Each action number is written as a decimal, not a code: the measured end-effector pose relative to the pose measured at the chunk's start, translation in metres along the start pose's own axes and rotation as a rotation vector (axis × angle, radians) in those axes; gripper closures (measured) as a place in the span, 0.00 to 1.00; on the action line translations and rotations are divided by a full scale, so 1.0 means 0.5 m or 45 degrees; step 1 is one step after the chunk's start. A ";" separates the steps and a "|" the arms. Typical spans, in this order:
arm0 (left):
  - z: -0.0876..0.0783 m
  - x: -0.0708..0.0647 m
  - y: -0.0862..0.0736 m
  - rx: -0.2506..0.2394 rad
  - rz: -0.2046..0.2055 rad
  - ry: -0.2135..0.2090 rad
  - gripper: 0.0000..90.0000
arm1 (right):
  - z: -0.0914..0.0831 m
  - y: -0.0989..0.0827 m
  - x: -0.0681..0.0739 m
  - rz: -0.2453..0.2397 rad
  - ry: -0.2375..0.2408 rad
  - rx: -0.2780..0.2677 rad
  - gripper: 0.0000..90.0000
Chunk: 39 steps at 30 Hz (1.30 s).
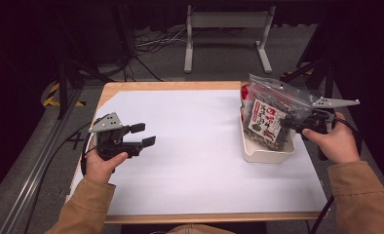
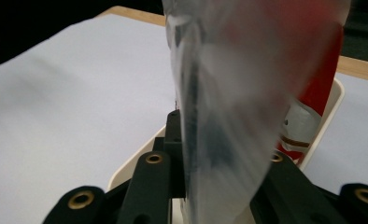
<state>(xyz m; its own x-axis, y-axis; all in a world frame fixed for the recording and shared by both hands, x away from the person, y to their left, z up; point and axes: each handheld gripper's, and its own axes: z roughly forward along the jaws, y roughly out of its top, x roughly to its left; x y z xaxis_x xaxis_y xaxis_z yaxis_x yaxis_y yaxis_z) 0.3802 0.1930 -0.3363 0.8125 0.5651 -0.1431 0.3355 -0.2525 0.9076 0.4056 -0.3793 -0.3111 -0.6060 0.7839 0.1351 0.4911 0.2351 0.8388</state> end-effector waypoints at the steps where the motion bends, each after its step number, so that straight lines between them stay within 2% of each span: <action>1: 0.000 0.000 0.000 0.000 0.000 0.000 0.38 | -0.001 -0.002 -0.003 0.012 0.011 -0.018 0.78; 2: -0.002 0.000 -0.002 0.000 -0.015 -0.006 0.38 | -0.001 -0.002 -0.003 0.012 0.011 -0.018 0.78; 4: -0.004 0.001 -0.004 -0.002 -0.019 -0.002 0.38 | 0.000 -0.010 -0.009 0.044 0.006 -0.068 0.60; 7: -0.008 0.003 -0.008 0.000 -0.005 0.005 0.38 | -0.006 -0.022 -0.008 0.036 -0.005 -0.114 0.48; 8: -0.009 0.000 -0.010 -0.003 -0.029 -0.001 0.38 | -0.010 -0.025 -0.007 0.027 -0.010 -0.133 0.44; 9: -0.009 0.000 -0.010 -0.003 -0.029 -0.001 0.38 | -0.010 -0.025 -0.007 0.027 -0.010 -0.133 0.44; 10: -0.012 0.000 -0.011 0.001 -0.017 0.001 0.38 | -0.015 -0.029 -0.005 0.019 -0.020 -0.155 0.40; 15: -0.024 -0.007 -0.016 -0.003 -0.019 0.001 0.37 | -0.051 -0.046 0.011 -0.045 -0.054 -0.260 0.30; 18: -0.033 -0.010 -0.021 -0.003 -0.026 0.003 0.37 | -0.068 -0.056 0.023 -0.067 -0.058 -0.284 0.30; 19: -0.036 -0.009 -0.023 -0.006 -0.010 0.010 0.37 | -0.073 -0.059 0.027 -0.077 -0.057 -0.291 0.30; 24: -0.053 -0.014 -0.036 -0.003 -0.025 0.004 0.37 | -0.092 -0.077 0.054 -0.121 -0.076 -0.295 0.31; 29: -0.071 -0.018 -0.052 -0.015 -0.036 -0.006 0.36 | -0.096 -0.092 0.085 -0.187 -0.020 -0.295 0.33; 32: -0.082 -0.019 -0.062 -0.027 -0.024 -0.008 0.36 | -0.093 -0.100 0.106 -0.224 0.021 -0.300 0.33; 39: -0.099 -0.026 -0.081 -0.043 -0.018 -0.011 0.36 | -0.062 -0.117 0.152 -0.292 0.115 -0.295 0.34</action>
<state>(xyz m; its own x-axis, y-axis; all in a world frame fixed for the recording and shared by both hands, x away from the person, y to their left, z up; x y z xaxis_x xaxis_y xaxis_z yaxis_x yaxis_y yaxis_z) 0.3324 0.2349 -0.3516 0.8120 0.5615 -0.1591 0.3306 -0.2179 0.9183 0.3113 -0.3516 -0.3337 -0.7420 0.6695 -0.0333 0.1868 0.2542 0.9490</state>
